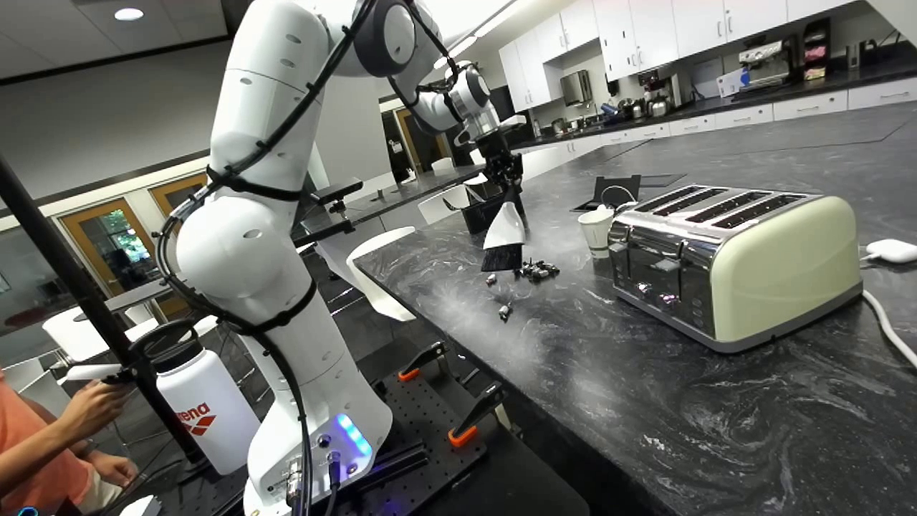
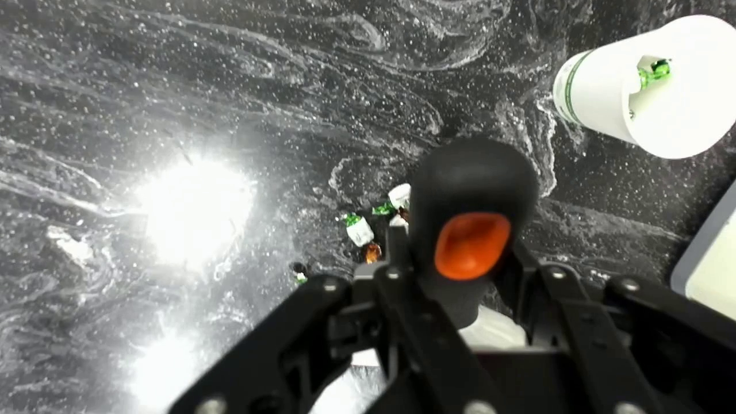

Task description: Use the broom to sweep the sweets away from the tables edge

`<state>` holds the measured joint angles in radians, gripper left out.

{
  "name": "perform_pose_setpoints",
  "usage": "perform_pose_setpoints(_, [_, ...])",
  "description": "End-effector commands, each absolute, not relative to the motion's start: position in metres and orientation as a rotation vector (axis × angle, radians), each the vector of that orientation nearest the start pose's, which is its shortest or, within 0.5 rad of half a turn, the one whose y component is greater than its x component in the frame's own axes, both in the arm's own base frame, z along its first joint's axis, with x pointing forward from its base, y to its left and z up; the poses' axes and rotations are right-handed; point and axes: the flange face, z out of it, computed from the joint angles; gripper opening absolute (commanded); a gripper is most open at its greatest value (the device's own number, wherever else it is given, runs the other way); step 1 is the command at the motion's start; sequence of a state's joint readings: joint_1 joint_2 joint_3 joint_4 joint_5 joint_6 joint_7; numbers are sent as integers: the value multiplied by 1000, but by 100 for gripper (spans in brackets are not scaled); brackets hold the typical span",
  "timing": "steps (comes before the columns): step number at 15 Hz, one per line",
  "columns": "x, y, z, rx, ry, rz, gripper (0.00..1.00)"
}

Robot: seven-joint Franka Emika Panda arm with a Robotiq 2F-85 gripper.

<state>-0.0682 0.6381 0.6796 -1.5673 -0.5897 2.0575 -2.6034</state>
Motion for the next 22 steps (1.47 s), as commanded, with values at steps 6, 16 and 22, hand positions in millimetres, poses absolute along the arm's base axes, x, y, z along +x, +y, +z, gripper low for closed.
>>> perform_pose_setpoints(6, [581, 283, 358, -544, 3259, -187, 14])
perform_pose_setpoints(16, [553, 222, 296, -661, 3276, -253, 14])
perform_pose_setpoints(22, [551, 212, 278, -653, 3221, -230, 14])
